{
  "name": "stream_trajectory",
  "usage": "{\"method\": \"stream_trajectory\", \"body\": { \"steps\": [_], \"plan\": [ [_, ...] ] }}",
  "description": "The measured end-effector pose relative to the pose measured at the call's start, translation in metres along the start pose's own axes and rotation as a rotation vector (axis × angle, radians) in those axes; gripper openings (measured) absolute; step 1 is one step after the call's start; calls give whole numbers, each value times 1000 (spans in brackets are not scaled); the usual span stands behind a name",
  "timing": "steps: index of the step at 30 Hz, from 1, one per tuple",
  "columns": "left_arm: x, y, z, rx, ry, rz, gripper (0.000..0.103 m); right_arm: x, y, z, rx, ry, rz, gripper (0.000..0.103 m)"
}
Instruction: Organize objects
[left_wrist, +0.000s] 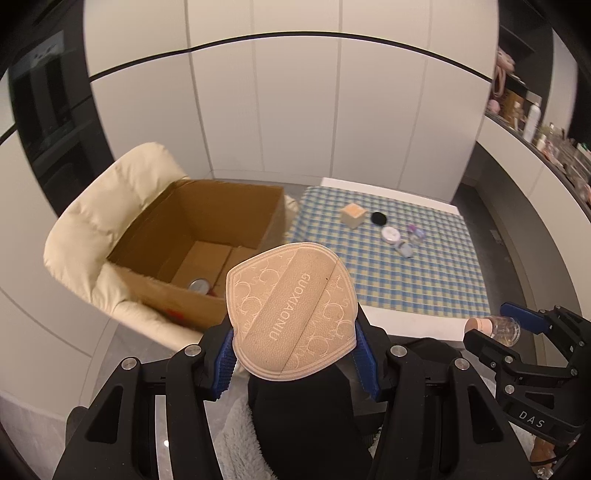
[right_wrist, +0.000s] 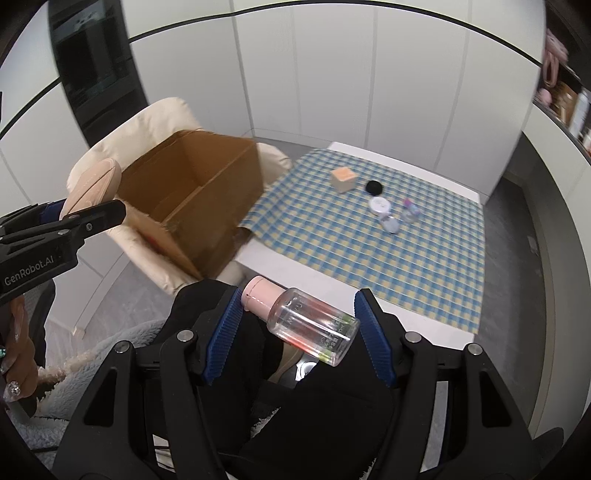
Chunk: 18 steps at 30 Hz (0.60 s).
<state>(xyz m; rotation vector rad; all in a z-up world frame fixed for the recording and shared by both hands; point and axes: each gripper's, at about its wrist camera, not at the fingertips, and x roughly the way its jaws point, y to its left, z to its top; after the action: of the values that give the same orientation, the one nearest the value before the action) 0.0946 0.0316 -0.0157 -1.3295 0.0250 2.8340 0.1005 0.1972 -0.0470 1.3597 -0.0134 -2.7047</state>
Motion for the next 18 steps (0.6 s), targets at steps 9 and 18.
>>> {"method": "stream_trajectory", "body": {
  "steps": [9,18],
  "plan": [
    [0,48,-11,-103,20,73,55,21,49,17,-114,22,86,66],
    [3,81,-18,-175,30,123,55,30,88,28,-215,20,133,66]
  ]
}}
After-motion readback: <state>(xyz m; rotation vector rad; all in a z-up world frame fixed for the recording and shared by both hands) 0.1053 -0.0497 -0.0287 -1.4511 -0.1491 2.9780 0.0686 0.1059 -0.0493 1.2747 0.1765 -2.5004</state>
